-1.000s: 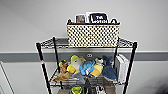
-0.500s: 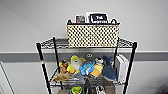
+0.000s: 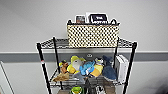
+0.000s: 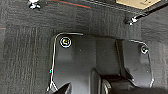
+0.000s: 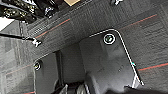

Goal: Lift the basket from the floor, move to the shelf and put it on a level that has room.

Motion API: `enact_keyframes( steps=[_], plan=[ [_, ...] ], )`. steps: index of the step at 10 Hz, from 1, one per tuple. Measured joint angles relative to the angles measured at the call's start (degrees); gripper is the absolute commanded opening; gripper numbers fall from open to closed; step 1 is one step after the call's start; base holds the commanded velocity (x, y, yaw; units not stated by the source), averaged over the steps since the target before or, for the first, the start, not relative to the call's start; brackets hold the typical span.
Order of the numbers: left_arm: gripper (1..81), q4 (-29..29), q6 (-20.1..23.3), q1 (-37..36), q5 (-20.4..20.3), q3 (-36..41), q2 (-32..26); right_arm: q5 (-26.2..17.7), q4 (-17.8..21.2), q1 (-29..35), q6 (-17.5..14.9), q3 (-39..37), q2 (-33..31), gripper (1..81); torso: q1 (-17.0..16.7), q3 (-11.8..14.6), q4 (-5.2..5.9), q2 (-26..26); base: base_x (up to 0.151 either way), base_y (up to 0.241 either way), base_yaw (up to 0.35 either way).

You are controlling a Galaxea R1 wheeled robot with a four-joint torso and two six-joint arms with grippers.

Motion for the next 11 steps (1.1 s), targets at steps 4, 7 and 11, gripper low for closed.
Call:
enact_keyframes(
  steps=[4, 7, 11],
  plan=[
    [81.1, 2.82, 0.01, 2.49, -1.10, -4.72, 3.79, 1.65, -0.02, -2.21, -1.88, -11.14, 6.63, 81.1, 0.00, 0.02, 0.00, -0.02, 0.000, 0.000, 0.000],
    [81.1, 5.83, 0.00, 4.25, -3.30, -10.36, 6.41, 4.50, -0.26, -5.73, -3.04, -17.07, 13.39, 81.1, -0.02, 0.05, 0.00, -0.02, 0.000, 0.000, 0.000],
    [81.1, 8.03, 0.23, 6.12, -6.84, -18.36, 13.58, 6.46, -1.05, -8.39, -3.39, -21.66, 16.07, 81.1, -0.05, 0.09, 0.00, -0.05, 0.000, 0.000, 0.000]
  ],
)
